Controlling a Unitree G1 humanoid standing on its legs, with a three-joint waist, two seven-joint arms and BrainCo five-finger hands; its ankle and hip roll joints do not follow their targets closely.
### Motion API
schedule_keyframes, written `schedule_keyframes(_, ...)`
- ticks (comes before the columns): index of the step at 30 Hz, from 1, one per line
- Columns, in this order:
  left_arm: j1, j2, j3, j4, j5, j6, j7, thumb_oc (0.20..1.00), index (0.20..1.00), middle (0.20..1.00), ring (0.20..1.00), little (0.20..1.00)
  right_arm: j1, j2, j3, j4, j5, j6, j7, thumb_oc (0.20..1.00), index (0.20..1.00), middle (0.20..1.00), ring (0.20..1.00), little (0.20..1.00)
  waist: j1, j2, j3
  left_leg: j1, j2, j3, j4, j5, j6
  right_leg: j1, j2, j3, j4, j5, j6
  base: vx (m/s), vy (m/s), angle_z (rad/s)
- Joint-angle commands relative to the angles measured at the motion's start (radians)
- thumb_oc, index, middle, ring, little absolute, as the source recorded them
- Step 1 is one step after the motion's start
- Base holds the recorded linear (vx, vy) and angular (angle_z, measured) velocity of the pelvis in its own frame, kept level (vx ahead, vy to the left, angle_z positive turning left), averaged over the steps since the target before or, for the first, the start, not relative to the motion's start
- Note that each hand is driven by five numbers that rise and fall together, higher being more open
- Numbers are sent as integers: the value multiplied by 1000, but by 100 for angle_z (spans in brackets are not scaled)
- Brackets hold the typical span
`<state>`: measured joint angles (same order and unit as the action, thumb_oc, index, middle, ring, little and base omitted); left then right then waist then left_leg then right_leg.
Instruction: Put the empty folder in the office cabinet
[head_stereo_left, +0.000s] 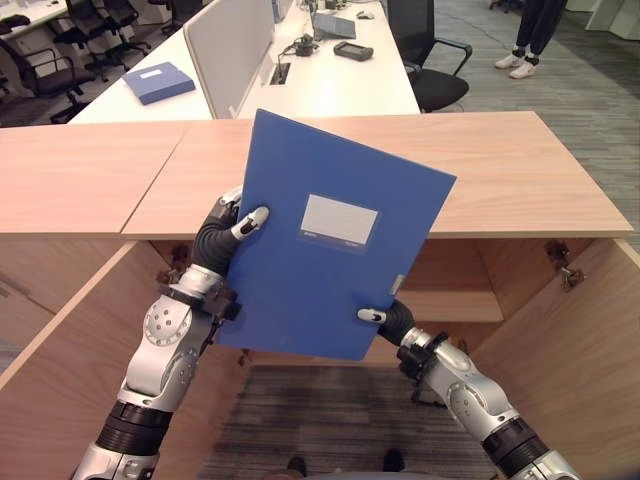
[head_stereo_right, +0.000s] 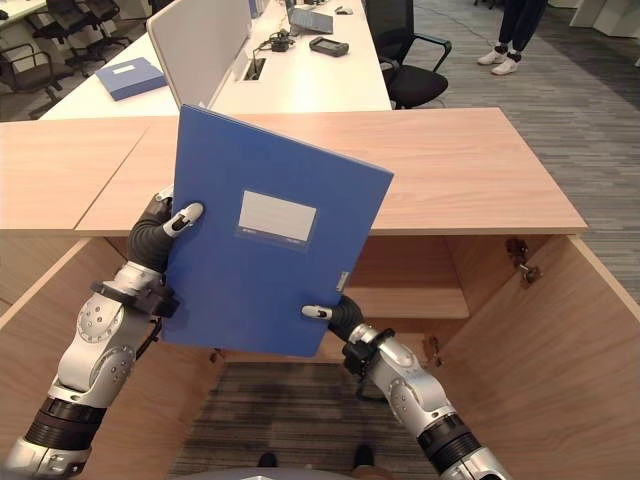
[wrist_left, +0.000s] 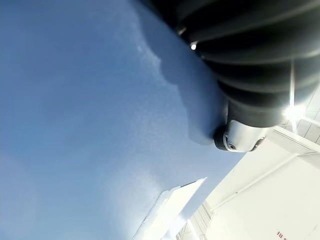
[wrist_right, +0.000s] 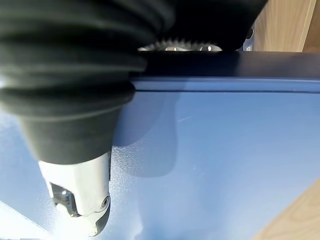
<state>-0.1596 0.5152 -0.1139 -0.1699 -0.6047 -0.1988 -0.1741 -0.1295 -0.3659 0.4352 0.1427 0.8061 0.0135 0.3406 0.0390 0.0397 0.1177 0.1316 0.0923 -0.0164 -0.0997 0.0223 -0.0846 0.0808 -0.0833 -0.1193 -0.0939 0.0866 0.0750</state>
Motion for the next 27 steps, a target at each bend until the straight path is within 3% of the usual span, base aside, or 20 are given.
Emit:
schedule_keyframes(1,-61,20,-43,-43,-20,-29,-49,200,200,200,200,200,-148,61,13,-156,58,-58,5,1000,1000,1000,1000,1000,-7,-36,-18,25,-1,36,12,-90,-17,91,-56,26,22,-129,78,0,0,0)
schedule_keyframes(15,38,4,8,-30,-20,-9,-81,200,200,200,200,200,-141,47,-89,-164,25,-78,-21,1000,1000,1000,1000,1000,2,-40,-25,28,1,29,12,-94,-13,98,-53,21,18,-134,75,0,0,0)
schedule_keyframes(27,37,11,38,-33,-7,-8,-86,200,200,200,200,200,-128,47,-95,-158,3,-65,-10,1000,1000,1000,1000,1000,3,-38,-29,29,0,26,12,-93,-13,100,-53,18,19,-134,75,0,0,0)
